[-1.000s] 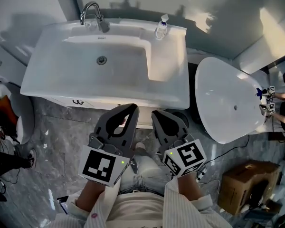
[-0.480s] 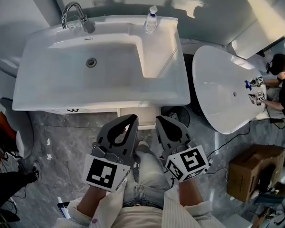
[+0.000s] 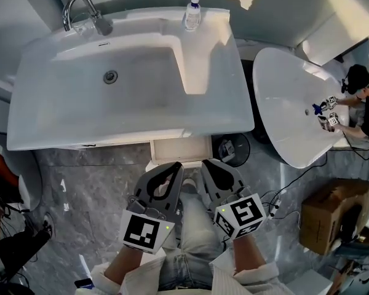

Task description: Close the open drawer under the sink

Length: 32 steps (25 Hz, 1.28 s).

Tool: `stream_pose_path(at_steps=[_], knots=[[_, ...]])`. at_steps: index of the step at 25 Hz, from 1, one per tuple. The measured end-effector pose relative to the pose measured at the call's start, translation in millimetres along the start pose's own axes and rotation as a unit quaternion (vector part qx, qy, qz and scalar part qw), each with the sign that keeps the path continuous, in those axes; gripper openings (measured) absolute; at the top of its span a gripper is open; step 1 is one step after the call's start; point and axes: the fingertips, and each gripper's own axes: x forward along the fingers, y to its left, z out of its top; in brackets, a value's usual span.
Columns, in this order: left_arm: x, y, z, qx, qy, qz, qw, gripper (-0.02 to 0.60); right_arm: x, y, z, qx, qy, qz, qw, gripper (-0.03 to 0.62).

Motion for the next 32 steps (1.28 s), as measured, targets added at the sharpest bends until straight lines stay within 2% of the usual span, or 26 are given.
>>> stream_pose_path(at_steps=[6,13,21,32], knots=[[0.4,14.9,-39.4,-0.024,0.009,0.021,0.9994,0.018,18.4,3.0,-44.5,0.007,0.029,0.016,0.999,0.009],[9.7,22.6,-89.3,-0.019,0.024,0.03,0.9991,0.018,31.8,0.3,-90.7,0.017,0.038,0.017,0.999,0.009],[18.2,15.8,-156.5,-0.023,0.066,0.013,0.9974,0.018,38.8,-14.4,-144.6,0.043,0.057,-0.001,0.997,0.009],[28.5,18.1,-223.8,-0.016,0.112,0.006,0.9935,0.018,61.2,-18.7,-204.3,0.043,0.096,0.009,0.994,0.009]])
